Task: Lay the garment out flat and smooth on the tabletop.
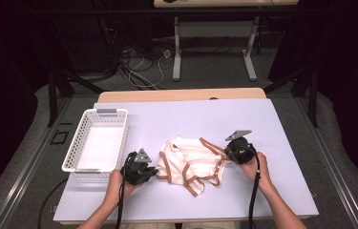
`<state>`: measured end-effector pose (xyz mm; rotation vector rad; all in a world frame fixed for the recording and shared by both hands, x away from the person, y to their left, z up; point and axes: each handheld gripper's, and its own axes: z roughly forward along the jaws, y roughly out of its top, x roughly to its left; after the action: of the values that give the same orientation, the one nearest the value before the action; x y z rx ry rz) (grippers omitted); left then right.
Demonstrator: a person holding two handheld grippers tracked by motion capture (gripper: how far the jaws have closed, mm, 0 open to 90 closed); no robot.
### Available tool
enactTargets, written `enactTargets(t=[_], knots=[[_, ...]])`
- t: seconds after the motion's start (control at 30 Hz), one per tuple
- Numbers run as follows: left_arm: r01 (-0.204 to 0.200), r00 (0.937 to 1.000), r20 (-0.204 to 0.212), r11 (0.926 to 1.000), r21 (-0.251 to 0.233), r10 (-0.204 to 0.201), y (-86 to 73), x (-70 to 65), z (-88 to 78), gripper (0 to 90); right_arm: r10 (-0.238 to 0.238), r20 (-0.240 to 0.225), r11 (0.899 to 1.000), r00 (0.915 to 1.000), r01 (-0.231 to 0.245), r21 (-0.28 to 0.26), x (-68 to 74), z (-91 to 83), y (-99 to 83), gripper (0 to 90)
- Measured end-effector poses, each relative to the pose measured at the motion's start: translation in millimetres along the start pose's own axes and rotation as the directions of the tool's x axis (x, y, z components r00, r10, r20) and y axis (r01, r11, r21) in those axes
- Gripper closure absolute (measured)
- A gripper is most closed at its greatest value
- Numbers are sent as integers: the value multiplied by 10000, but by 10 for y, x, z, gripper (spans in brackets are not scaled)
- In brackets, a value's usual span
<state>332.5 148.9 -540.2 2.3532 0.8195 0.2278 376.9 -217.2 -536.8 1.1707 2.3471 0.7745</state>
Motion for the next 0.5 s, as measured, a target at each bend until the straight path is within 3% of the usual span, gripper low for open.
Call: enactTargets(t=[0.13, 0.2, 0.3, 0.43, 0.5], knots=[[79, 10000, -11, 10000, -60, -79, -1, -1, 1, 851, -66, -4, 9996, 10000, 66, 266, -6, -83, -82, 898], [62, 10000, -59, 10000, -48, -62, -1, 7, 4, 850, 107, -246, 9999, 9996, -104, 129, 4, -107, -131, 898], [118, 9998, -147, 9999, -113, -120, -9, 14, 29, 826, 140, -567, 9993, 9983, -120, 344, 35, -170, -206, 896], [176, 9997, -164, 9998, -27, -176, 10, -5, 23, 642, -21, -680, 9989, 9977, 53, 468, 75, -197, -256, 885], [147, 9997, -212, 9998, -114, -149, 28, -55, 0, 524, 24, -660, 9996, 9978, -6, 270, 69, -185, -245, 832]])
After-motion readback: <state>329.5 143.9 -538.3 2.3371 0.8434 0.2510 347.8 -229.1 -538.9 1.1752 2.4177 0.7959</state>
